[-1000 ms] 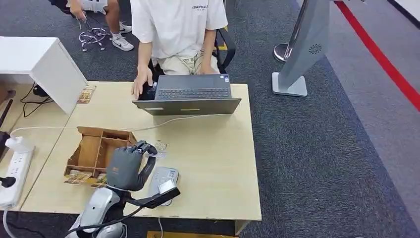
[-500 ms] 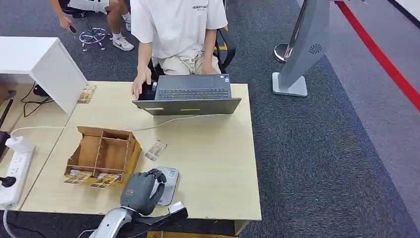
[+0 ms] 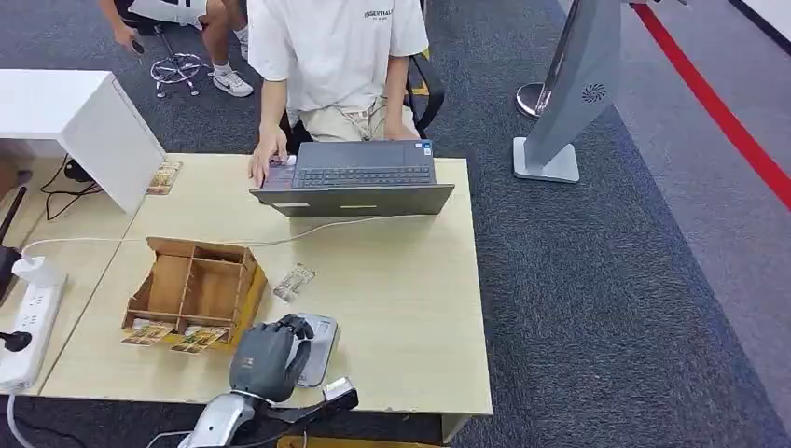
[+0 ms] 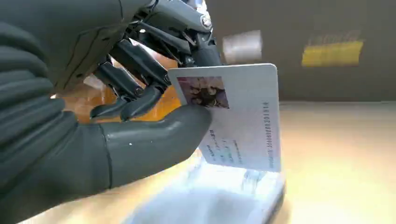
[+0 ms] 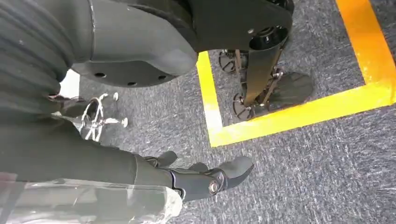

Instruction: Pass the card to the sensor for recognition and then transmit it.

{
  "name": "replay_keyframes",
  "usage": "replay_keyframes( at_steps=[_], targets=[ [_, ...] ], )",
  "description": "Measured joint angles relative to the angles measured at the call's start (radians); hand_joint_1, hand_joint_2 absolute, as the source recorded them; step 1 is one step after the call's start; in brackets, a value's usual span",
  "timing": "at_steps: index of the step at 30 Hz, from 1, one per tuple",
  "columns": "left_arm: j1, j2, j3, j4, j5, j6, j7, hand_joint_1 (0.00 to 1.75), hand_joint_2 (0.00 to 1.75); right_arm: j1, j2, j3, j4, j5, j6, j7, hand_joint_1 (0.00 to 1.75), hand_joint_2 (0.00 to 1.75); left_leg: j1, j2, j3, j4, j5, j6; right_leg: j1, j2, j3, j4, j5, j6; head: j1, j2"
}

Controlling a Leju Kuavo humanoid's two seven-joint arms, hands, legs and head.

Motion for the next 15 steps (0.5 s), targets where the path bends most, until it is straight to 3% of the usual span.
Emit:
replay_keyframes(
  at_steps=[4,8,11,15],
  targets=[
    [-0.031,0.006,0.029,-0.127,-0.080,0.184,-0.040,1.75,1.75,-0.006,0.002,0.001,0.000,0.039,-0.001,0.017,0.00,1.75,0.000,0.000,0.000,0.000,0.000,0.000,0.000,0.000,0.000,0.000,0.000,0.000,0.001,0.000],
    [-0.088,0.026,0.074,-0.227,-0.134,0.270,-0.079,1.75,1.75,-0.019,0.008,0.008,-0.001,0.073,0.004,0.038,0.00,1.75,0.000,-0.001,0.000,0.000,0.000,0.000,0.000,0.000,0.000,0.001,0.000,0.000,0.000,0.000],
    [-0.143,0.041,0.111,-0.259,-0.143,0.273,-0.089,1.75,1.75,-0.030,0.012,0.015,-0.001,0.086,0.007,0.049,0.00,1.75,0.000,-0.001,0.000,0.000,0.001,-0.001,0.000,0.000,0.000,0.001,0.000,-0.001,0.001,0.000],
    [-0.259,0.067,0.190,-0.227,-0.193,0.194,-0.047,1.75,1.75,-0.039,0.017,0.031,-0.003,0.113,0.026,0.067,0.00,1.75,0.000,-0.001,0.000,0.000,0.003,-0.003,0.000,-0.001,0.000,0.001,0.001,-0.002,0.000,0.000]
  ],
)
